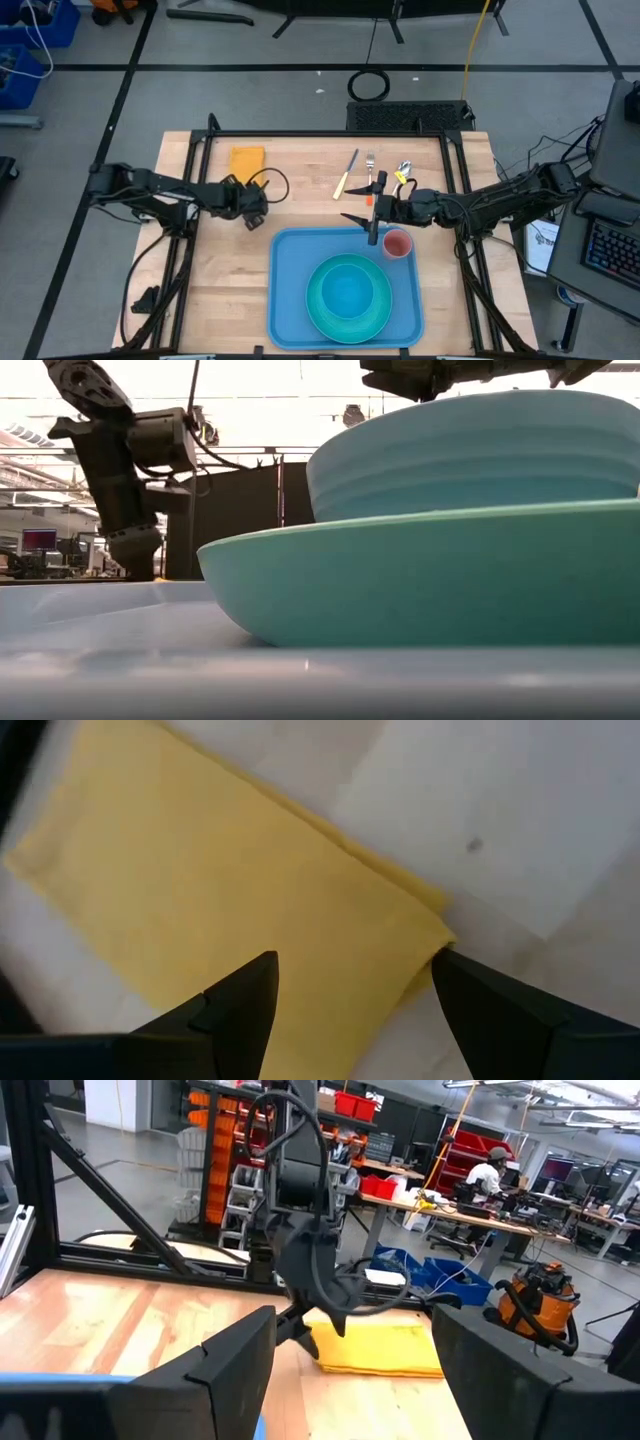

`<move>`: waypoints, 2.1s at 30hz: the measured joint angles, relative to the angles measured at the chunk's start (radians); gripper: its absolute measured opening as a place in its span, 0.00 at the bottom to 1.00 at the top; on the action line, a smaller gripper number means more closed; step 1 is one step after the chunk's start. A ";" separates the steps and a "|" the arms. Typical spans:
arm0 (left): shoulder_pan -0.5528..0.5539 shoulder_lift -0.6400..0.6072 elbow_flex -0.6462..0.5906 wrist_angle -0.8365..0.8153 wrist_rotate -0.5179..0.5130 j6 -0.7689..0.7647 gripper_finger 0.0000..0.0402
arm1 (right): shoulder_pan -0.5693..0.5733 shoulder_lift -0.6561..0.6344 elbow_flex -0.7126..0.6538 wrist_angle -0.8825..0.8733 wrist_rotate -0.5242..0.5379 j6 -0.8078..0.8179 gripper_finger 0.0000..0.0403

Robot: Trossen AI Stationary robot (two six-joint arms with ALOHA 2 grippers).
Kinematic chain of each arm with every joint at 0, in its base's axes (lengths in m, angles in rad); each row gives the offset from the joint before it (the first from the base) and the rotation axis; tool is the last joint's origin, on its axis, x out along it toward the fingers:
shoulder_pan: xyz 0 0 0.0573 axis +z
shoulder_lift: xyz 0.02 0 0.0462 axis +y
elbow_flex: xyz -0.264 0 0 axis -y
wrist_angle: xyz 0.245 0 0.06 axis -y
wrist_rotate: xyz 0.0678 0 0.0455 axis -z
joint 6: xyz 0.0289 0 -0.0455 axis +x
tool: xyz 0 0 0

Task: Set up tray
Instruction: Put the orange napkin to the left of the green plate on the blue serving tray

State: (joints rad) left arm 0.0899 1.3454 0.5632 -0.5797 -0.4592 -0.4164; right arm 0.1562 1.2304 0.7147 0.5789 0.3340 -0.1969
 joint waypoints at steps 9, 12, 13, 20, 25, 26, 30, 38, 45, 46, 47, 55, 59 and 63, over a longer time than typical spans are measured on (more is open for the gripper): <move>-0.041 0.003 0.000 0.004 0.069 0.050 0.66 | 0.000 0.000 0.000 -0.015 0.000 0.001 0.64; -0.024 0.003 0.000 0.006 0.063 0.050 0.66 | 0.000 0.000 0.000 -0.015 0.000 0.005 0.64; -0.016 0.003 0.000 0.004 0.062 0.049 0.66 | 0.000 0.000 0.000 -0.015 0.000 0.007 0.64; 0.043 0.025 0.001 0.029 0.097 0.106 0.66 | 0.000 0.000 0.000 -0.015 0.000 0.009 0.64; 0.081 0.105 0.011 0.059 0.116 0.162 0.66 | 0.000 0.000 0.000 -0.015 0.000 0.009 0.64; 0.086 0.121 0.012 0.074 0.110 0.164 0.66 | 0.000 0.000 0.000 -0.015 0.000 0.009 0.64; 0.097 0.149 0.015 0.103 0.059 0.166 0.66 | 0.000 0.000 0.000 -0.016 0.000 0.009 0.64; 0.131 0.128 0.006 0.087 0.086 0.163 0.64 | 0.000 0.000 0.000 -0.019 0.000 0.010 0.64; 0.173 0.127 0.006 0.087 0.135 0.172 0.50 | 0.000 0.000 0.000 -0.019 0.000 0.013 0.64; 0.177 0.127 0.006 0.090 0.136 0.173 0.47 | 0.000 0.000 0.000 -0.019 0.000 0.016 0.64; 0.180 0.127 0.006 0.092 0.136 0.172 0.45 | 0.000 0.000 0.000 -0.019 0.000 0.018 0.64; 0.231 0.129 0.006 0.107 0.186 0.176 0.24 | 0.000 0.000 0.000 -0.023 0.000 0.021 0.64; 0.237 0.132 0.005 0.120 0.179 0.212 0.10 | 0.000 0.000 0.000 -0.023 0.000 0.028 0.64; 0.237 0.132 0.004 0.133 0.175 0.228 0.04 | 0.000 0.000 0.000 -0.027 0.000 0.029 0.64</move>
State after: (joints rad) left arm 0.3268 1.4773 0.5674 -0.4466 -0.2847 -0.1880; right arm 0.1566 1.2304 0.7143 0.5520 0.3336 -0.1681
